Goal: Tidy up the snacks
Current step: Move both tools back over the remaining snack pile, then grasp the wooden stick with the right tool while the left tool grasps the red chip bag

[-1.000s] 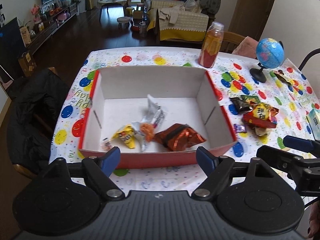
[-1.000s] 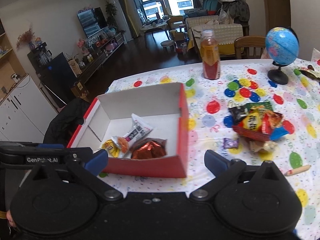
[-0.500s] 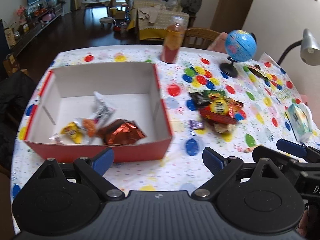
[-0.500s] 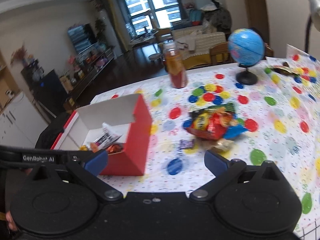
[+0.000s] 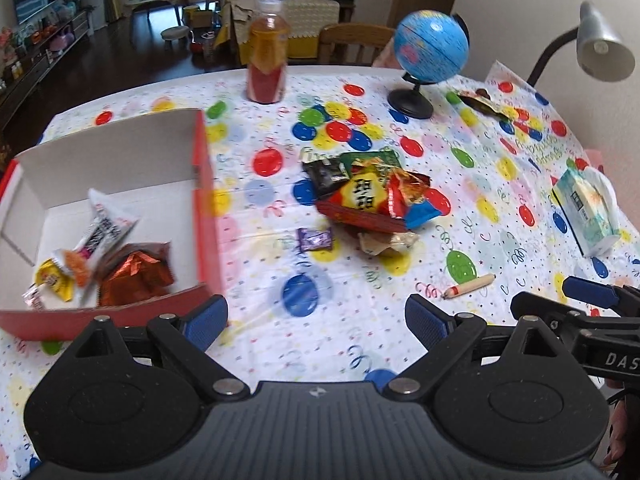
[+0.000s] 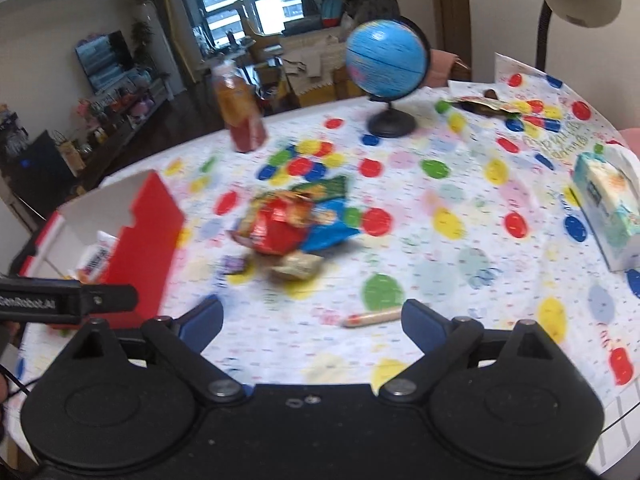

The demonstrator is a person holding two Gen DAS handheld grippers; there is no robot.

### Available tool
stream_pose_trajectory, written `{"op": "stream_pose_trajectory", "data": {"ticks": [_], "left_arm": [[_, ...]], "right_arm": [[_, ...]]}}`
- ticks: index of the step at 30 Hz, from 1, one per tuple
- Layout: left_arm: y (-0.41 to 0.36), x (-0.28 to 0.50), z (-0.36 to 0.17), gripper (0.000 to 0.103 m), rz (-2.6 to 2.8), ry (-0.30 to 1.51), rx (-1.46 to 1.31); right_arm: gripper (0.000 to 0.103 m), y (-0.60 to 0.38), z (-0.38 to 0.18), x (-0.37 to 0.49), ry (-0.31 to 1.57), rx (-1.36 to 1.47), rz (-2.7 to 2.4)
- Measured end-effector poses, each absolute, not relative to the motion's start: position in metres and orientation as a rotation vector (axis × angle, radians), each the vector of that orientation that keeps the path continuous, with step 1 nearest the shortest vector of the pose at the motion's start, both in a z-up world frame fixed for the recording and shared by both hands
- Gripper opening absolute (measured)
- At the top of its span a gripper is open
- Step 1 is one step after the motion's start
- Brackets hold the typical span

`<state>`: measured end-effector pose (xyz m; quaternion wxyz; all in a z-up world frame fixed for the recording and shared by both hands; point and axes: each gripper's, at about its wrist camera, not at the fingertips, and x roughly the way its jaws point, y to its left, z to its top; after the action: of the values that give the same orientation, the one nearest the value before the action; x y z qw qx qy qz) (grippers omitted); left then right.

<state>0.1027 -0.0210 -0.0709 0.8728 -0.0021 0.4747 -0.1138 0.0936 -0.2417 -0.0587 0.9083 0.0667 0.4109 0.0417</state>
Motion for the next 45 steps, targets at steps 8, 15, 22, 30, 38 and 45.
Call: {"op": "stream_pose_trajectory", "data": {"ticks": [8, 15, 22, 30, 38, 45], "left_arm": [[-0.069, 0.137, -0.076, 0.096, -0.257, 0.954, 0.078], [-0.095, 0.183, -0.083, 0.096, -0.265, 0.955, 0.154], [-0.104, 0.224, -0.106, 0.096, -0.283, 1.046, 0.145], [-0.114, 0.257, -0.123, 0.096, -0.319, 1.145, 0.113], [-0.116, 0.266, -0.136, 0.091, -0.316, 1.185, 0.108], [-0.113, 0.265, -0.137, 0.055, -0.311, 1.202, 0.094]], "right_arm": [[0.082, -0.275, -0.082, 0.121, 0.932, 0.152, 0.041], [0.074, -0.290, -0.113, 0.147, 1.015, 0.244, -0.034], [0.064, -0.289, -0.142, 0.167, 1.104, 0.297, -0.122], [0.057, -0.284, -0.155, 0.189, 1.162, 0.330, -0.176], [0.028, -0.268, -0.156, 0.195, 1.166, 0.195, -0.188], [0.011, -0.268, -0.156, 0.190, 1.153, 0.177, -0.149]]}}
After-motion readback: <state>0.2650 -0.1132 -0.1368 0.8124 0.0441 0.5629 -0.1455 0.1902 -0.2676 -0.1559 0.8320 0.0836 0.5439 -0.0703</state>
